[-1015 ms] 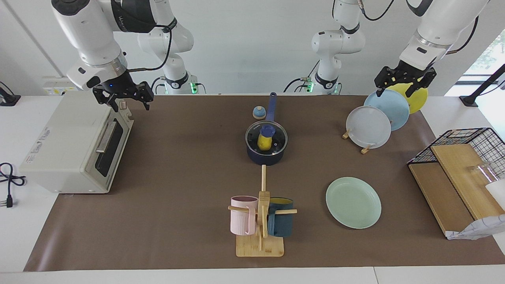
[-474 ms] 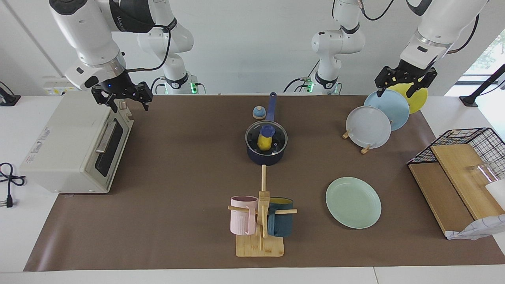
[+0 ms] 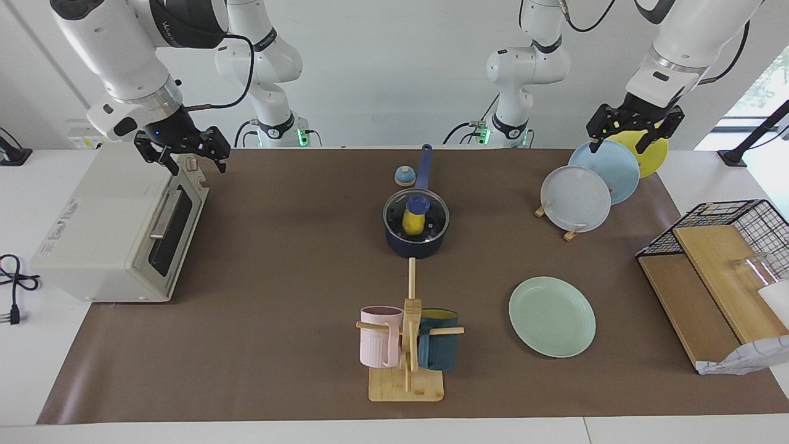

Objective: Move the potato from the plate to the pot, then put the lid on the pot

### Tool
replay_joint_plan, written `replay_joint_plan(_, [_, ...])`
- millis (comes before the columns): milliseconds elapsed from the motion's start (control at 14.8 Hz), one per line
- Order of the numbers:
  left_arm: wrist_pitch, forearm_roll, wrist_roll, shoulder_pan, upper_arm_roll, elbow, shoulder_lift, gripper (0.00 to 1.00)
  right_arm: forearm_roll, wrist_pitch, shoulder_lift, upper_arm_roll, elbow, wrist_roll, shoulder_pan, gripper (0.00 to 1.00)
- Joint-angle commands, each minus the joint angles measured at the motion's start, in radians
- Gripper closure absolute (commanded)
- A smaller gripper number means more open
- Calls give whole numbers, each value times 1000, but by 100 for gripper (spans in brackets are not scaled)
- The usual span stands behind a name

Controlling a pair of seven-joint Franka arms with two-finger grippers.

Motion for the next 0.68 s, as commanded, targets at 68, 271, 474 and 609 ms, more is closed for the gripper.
replay_joint_plan(68, [21,2,1,12,-4,-26,-20,0,-5,8,-10,4,-10,-34,-3,0])
replay_joint_plan(271, [11,2,1,12,-3,-22,-20,0,-13,7,-10,4,-10,-55,-3,0])
replay_joint_plan(474, [10,2,1,25,-3,-24,-20,0,-14,-4,-10,4,-8,-58,-3,0])
replay_joint_plan(609, [5,2,3,28,-3,-24,-20,0,-14,-6,-10,4,-10,-60,-3,0])
